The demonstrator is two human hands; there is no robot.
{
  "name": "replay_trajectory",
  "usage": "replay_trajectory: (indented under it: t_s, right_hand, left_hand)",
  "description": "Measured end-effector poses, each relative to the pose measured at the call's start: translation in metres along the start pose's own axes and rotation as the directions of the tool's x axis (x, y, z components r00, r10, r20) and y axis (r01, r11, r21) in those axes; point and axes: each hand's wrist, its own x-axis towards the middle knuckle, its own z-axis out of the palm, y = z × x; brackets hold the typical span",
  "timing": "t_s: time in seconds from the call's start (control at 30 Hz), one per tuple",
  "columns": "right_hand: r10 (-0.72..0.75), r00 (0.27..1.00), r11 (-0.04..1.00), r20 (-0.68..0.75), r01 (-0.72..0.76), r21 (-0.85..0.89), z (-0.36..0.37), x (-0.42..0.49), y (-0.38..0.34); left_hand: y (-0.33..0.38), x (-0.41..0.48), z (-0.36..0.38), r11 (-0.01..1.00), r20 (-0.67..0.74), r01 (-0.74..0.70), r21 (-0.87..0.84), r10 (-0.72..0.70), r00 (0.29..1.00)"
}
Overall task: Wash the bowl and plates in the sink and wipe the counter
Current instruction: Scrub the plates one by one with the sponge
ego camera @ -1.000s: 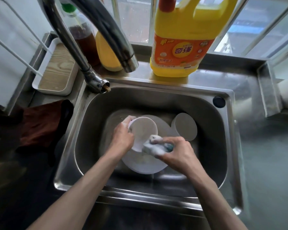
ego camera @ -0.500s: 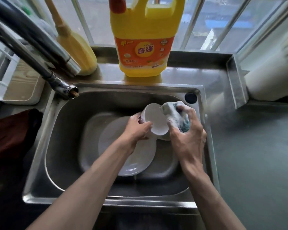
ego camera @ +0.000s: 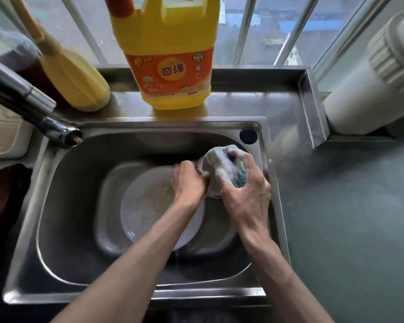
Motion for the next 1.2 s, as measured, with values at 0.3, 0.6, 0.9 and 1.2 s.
replay_trajectory:
  t_s: [0.3, 0.6, 0.9, 1.2]
  right_hand:
    - [0.001, 0.992, 1.0, 0.123, -0.002, 0.011, 0.01, 0.004, 0.009]
    - [0.026, 0.975, 1.0, 0.223, -0.028, 0.005, 0.03, -0.005, 0.014]
    - [0.084, 0.952, 0.996, 0.294, -0.072, -0.052, 0.053, -0.022, 0.019]
    - [-0.138, 0.959, 0.965, 0.249, 0.187, -0.186, 0.067, -0.035, 0.008]
  left_hand:
    - [-0.035, 0.008, -0.002, 0.987, 0.028, -0.125, -0.098, 0.128, 0.991]
    - [-0.145, -0.001, -0.075, 0.956, -0.221, 0.239, 0.169, -0.2, 0.955]
    - [-0.163, -0.002, -0.086, 0.889, -0.085, 0.416, 0.193, -0.407, 0.909]
    - [-0.157, -0.011, -0.095, 0.893, -0.143, 0.434, 0.118, -0.417, 0.897]
